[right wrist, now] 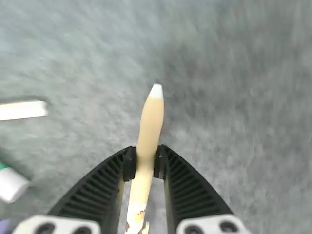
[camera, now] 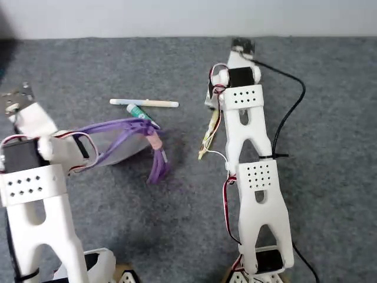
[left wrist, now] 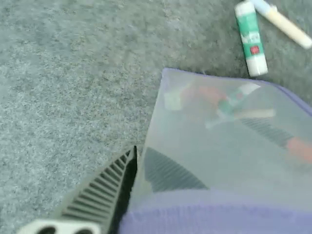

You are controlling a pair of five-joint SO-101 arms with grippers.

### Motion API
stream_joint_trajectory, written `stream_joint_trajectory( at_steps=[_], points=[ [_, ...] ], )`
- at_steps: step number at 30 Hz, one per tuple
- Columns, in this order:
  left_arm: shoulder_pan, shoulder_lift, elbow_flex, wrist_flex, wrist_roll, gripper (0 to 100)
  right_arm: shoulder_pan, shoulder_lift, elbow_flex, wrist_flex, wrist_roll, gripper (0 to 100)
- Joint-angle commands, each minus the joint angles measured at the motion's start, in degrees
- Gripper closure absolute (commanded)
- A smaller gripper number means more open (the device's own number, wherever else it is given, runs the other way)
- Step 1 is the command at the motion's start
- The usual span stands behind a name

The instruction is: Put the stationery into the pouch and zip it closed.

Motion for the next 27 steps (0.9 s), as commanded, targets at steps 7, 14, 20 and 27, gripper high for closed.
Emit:
stream_joint_trajectory(
  at_steps=[7, 14, 20, 27],
  points=[
    [6.6, 1.5, 2.9, 1.1, 3.8, 99, -3.2, -25.3, 2.9, 2.6, 6.9, 99.1],
    [7.1, 1.5, 0.0, 0.4, 3.8, 99, -9.4, -49.7, 22.8, 2.4, 6.9, 99.1],
    [7.1, 1.5, -3.9, 1.6, 3.8, 99, -17.5, -66.7, 32.3, 2.2, 6.9, 99.1],
    [7.2, 1.5, -4.4, 1.6, 3.8, 99, -27.2, -76.7, 32.0, -2.2, 14.6, 99.1]
  ],
)
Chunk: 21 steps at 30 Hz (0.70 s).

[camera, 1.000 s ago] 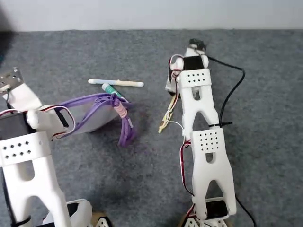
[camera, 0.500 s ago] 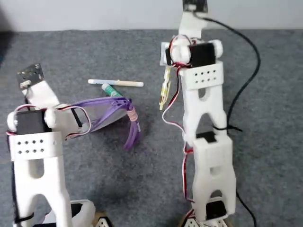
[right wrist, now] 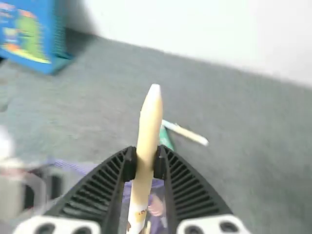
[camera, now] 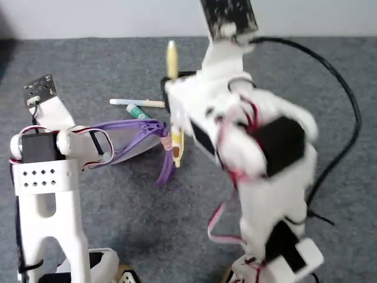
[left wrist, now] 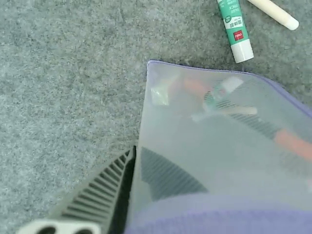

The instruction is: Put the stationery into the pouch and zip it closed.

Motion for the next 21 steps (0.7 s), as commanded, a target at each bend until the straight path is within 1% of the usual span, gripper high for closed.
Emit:
stream_joint_trajectory(
  at_steps=[1, 6, 9, 12, 16, 21],
  points=[
    [1.2, 0.8, -2.2, 1.0, 0.6, 99, -4.2, -5.8, -0.4, -3.7, 4.8, 99.1],
    [1.2, 0.7, -4.2, 1.1, 0.6, 99, -10.9, -7.5, -0.1, -12.4, 9.2, 99.1],
    [1.2, 0.7, -5.8, 1.1, 0.6, 99, -13.6, -6.9, 1.1, -18.5, 11.4, 99.1],
    [1.2, 0.7, -6.4, 1.1, 0.6, 99, -14.5, -5.2, 3.8, -23.6, 13.2, 99.1],
    [1.2, 0.7, -6.4, 1.1, 0.6, 99, -14.5, -2.2, 5.1, -28.7, 13.5, 99.1],
    [1.2, 0.7, -6.4, 1.1, 0.6, 99, -14.4, -0.6, 5.1, -29.7, 13.5, 99.1]
  ],
)
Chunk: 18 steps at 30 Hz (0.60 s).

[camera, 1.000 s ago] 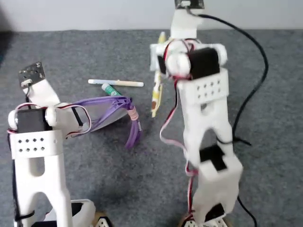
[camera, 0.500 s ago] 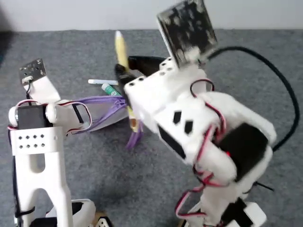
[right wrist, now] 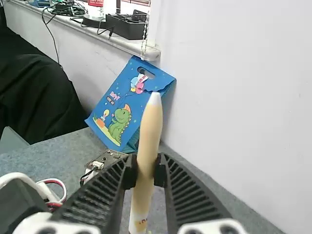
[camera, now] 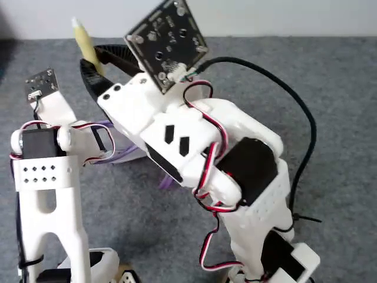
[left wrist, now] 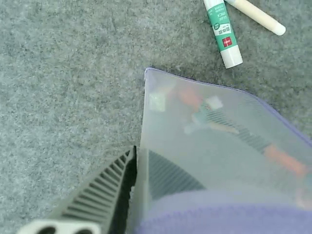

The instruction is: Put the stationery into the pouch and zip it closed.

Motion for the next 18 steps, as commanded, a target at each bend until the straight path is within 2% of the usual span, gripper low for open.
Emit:
stream_joint_trajectory(
  at_steps=[1, 12, 18],
  points=[
    [0.5, -0.1, -3.0, 1.1, 0.6, 99, -0.7, -0.2, 0.0, -1.4, 0.6, 99.1],
    [0.5, -0.1, -3.0, 1.1, 0.6, 99, -1.7, -5.2, 0.4, 6.8, 0.3, 99.1],
    [0.2, -0.1, -2.9, 1.1, 0.6, 99, -1.8, -9.5, 0.3, 18.1, -2.2, 99.1]
  ],
)
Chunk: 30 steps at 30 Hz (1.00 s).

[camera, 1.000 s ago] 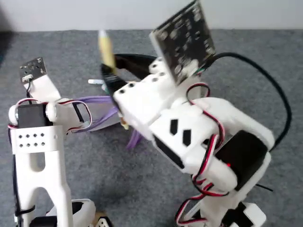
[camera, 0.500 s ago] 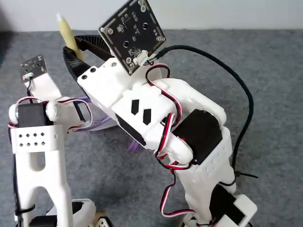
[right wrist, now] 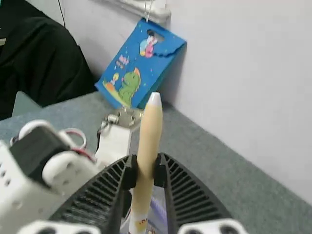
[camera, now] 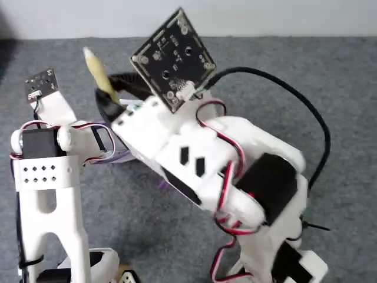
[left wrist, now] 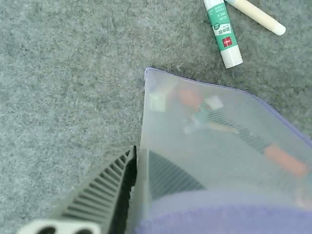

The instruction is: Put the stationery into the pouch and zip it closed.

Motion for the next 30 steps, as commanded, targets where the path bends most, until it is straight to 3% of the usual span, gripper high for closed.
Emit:
stream_joint_trajectory(
  at_steps=[1, 7, 15, 27, 30],
  points=[
    [0.3, -0.1, -2.9, 1.1, 0.6, 99, -0.5, -4.3, -0.1, 3.1, -1.3, 99.1],
    [0.5, 0.0, -2.9, 1.0, 0.6, 99, -0.3, -4.5, 1.4, 2.0, -1.4, 99.1],
    [0.5, 0.0, -2.9, 1.0, 0.6, 99, -0.4, -12.6, 7.3, 11.4, -4.9, 99.1],
    [0.5, 0.0, -2.9, 1.0, 0.6, 99, -0.4, -26.9, 28.9, 6.8, -5.6, 99.1],
    [0.5, 0.0, -2.9, 1.0, 0.6, 99, 0.1, -31.3, 36.8, -2.6, -3.5, 99.1]
  ],
)
